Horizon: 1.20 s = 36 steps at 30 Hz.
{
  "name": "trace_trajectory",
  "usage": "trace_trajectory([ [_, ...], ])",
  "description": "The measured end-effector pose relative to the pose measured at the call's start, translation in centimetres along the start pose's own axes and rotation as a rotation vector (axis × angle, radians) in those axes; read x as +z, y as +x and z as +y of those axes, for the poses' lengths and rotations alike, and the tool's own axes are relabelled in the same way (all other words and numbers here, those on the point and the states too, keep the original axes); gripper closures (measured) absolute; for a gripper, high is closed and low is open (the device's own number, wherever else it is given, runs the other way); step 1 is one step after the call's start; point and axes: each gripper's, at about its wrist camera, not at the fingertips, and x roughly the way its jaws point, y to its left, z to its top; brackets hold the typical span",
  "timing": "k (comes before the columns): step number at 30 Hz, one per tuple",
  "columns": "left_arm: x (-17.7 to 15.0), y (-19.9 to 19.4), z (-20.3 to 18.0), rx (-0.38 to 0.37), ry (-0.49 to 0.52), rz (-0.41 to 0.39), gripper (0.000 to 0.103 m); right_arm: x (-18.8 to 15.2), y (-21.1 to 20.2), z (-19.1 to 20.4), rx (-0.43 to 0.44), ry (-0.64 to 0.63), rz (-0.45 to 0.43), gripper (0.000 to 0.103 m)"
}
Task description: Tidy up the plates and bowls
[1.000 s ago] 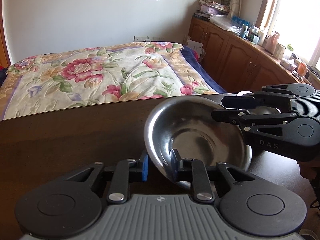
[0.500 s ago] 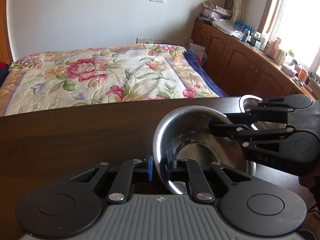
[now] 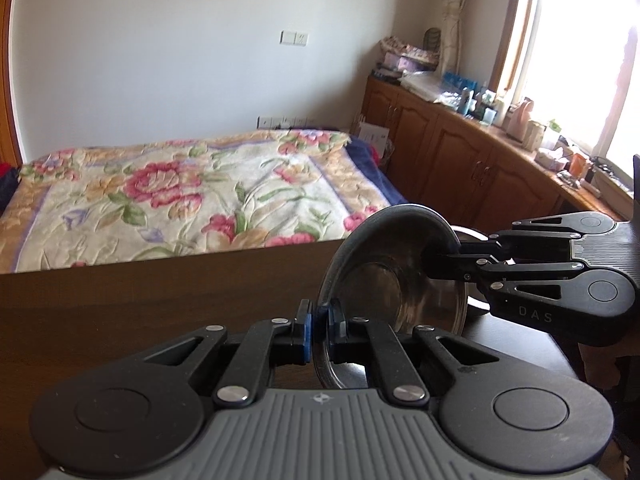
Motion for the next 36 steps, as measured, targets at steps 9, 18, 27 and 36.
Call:
trace_trajectory([
  [9,-0.5,-4.6,-2.4,-0.047,0.038,-0.065,0.095,-0.2,-4.8,0.9,-0.044,-0.006,-0.064,0.088],
  [18,-2.7,-8.3,-3.8,-0.097,0.054,-0.095,0.095,-1.8,-7.9,2.4,-0.079,-0.016,-0.081,0.088],
  [27,-6.4,-10.1,-4.0,-0.141,0.050,-0.079,0.095,-3.7,-9.6,4.6,-0.101,-0.037,-0.069,0.087],
  [36,-9.4,-11.1,-3.2,-0.164,0.023,-0.055,0.095,-5.8,-9.8,6.4,-0.084,-0.031,-0.032,0.087],
])
